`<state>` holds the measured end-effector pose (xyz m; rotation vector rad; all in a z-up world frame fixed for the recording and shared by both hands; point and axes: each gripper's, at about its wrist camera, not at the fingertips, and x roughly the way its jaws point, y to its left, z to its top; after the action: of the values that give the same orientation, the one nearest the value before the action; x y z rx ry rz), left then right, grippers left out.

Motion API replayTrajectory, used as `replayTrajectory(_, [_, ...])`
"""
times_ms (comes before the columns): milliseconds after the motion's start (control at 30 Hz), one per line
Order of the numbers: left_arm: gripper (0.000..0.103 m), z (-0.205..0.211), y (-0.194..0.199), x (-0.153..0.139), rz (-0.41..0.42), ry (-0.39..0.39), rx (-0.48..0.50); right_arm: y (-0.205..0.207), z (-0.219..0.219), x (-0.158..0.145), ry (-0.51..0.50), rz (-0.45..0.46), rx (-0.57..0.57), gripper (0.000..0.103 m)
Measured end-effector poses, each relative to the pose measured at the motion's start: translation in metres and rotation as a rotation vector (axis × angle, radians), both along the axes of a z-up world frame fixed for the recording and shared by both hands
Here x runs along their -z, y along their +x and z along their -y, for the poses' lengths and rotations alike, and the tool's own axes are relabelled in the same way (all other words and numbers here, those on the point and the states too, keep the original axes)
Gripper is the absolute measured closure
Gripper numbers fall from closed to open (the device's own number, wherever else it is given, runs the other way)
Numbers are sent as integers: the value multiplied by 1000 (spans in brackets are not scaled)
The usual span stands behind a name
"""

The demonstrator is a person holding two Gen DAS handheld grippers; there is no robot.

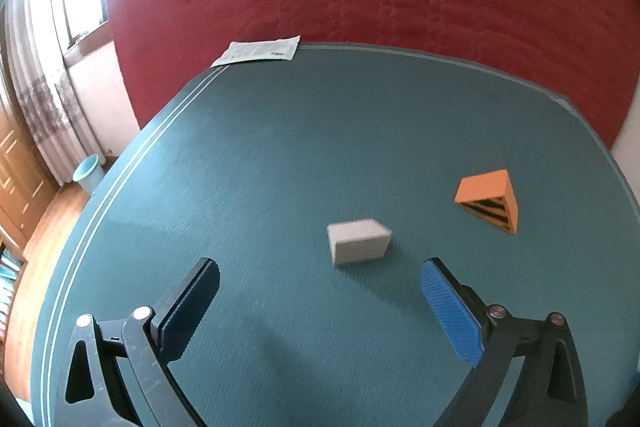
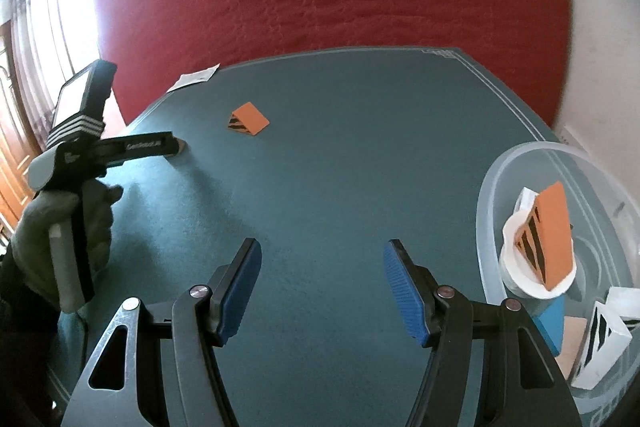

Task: Organize rigid objects
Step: 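Grasp the pale grey wedge with the left tool, then grasp the orange striped wedge with the right tool while the left tool holds the grey wedge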

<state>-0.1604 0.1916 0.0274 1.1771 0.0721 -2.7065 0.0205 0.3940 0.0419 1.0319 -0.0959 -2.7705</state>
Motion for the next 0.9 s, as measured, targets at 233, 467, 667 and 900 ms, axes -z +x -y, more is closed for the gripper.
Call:
replayTrajectory(233, [16, 10, -21, 5, 21, 15, 2, -1, 1, -2, -3, 7, -1, 38])
replayTrajectory(467, [44, 20, -18, 8, 29, 57, 7, -20, 12, -2, -33, 42, -3, 38])
replayTrajectory(667, [69, 31, 14, 6, 11, 66, 57, -44, 27, -2, -45, 55, 5, 38])
replayTrajectory(900, [69, 68, 45, -5, -16, 88, 72, -82, 56, 3, -21, 57, -16, 38])
